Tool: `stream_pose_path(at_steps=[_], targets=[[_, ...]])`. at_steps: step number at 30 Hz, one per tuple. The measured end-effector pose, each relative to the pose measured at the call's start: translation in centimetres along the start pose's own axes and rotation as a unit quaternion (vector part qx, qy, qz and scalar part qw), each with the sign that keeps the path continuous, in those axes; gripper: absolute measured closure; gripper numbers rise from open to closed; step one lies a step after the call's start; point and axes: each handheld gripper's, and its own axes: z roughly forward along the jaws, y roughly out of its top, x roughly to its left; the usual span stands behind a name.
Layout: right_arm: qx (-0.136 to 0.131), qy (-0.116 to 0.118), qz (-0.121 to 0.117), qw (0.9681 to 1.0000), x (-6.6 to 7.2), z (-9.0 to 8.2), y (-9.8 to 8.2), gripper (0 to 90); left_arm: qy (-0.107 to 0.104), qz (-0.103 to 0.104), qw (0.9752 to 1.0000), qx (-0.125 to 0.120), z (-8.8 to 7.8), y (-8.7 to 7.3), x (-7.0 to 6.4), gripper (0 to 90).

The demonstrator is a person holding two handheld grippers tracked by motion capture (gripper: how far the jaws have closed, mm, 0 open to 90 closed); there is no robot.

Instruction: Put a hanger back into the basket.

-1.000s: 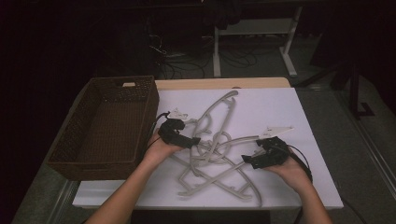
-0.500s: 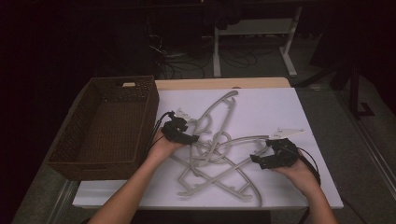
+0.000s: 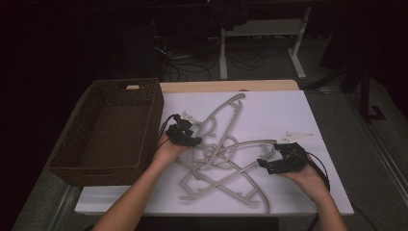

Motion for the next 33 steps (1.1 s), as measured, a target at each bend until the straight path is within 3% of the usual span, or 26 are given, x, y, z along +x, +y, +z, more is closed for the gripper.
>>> stream_pose_path(at_steps=[2, 5, 12, 17, 26, 33], targets=[[0.000, -0.001, 0.000, 1.0000, 0.0, 0.0, 0.0, 11.6, 0.014, 0.002, 0.9998, 0.011, 0.3, -0.2, 0.2, 52.4], [-0.002, 0.000, 0.000, 1.0000, 0.0, 0.0, 0.0, 11.6, 0.017, -0.009, 0.9997, 0.017, 0.9, -0.5, 0.6, 52.7], [0.003, 0.000, -0.003, 1.0000, 0.1, 0.1, 0.0, 11.6, 0.019, -0.024, 0.9994, 0.018, 1.2, 0.0, 1.0, 57.0], [0.001, 0.001, -0.004, 1.0000, 0.1, 0.1, 0.0, 11.6, 0.027, -0.033, 0.9989, 0.017, 1.2, 0.1, 1.3, 67.2], [0.001, 0.002, -0.004, 1.0000, 0.2, 0.1, 0.1, 11.6, 0.037, -0.067, 0.9969, 0.015, 1.2, 0.3, 1.5, 75.2], [0.001, 0.003, -0.004, 1.0000, 0.2, 0.1, 0.1, 11.6, 0.046, -0.072, 0.9963, 0.013, 1.3, 0.3, 1.7, 79.0]])
